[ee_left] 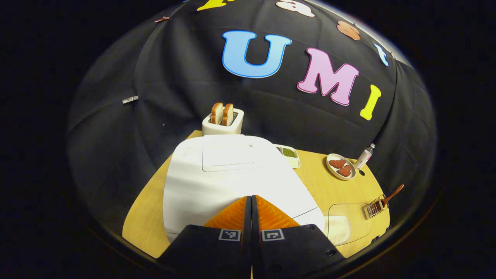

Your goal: Close the left gripper, press the button to open the rice cooker; take a wooden spoon from the chopstick holder with the right hand, scoop a spoonful of rice and pour it into the rice cooker, then put the wooden spoon back into the chopstick holder.

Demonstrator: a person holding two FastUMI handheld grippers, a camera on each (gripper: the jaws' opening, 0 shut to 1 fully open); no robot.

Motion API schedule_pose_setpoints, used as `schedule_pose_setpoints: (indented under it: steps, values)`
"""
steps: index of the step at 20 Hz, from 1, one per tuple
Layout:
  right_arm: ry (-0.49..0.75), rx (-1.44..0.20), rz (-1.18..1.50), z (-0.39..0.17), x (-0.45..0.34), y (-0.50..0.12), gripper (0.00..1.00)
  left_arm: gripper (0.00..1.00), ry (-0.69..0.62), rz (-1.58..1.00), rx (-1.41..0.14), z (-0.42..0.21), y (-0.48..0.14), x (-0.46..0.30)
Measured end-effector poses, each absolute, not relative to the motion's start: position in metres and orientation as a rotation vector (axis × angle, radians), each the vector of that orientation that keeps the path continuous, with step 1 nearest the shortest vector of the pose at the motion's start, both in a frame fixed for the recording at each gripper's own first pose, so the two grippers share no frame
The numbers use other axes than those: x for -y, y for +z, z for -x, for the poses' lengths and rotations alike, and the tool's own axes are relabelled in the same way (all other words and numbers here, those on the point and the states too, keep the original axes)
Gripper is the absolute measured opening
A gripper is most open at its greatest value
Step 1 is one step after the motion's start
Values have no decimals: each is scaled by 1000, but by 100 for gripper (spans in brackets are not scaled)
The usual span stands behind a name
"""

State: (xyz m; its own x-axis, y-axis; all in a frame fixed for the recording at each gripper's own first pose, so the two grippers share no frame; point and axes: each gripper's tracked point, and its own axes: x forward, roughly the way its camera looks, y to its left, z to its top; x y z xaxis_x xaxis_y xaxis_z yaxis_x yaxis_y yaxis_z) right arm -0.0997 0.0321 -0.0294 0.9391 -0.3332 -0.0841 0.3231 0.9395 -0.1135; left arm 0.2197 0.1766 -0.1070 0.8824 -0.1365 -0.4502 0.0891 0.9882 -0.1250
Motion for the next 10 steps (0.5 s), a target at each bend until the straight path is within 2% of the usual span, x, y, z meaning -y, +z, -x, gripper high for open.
schedule_pose_setpoints:
  steps: [5, 10]
  values:
    - [-327, -105, 84, 96, -43, -33, 98, 6, -111, 45, -486, -215, -114, -177]
    - [-317, -92, 87, 97, -53, -29, 98, 6, -126, 19, -421, -218, -96, -176]
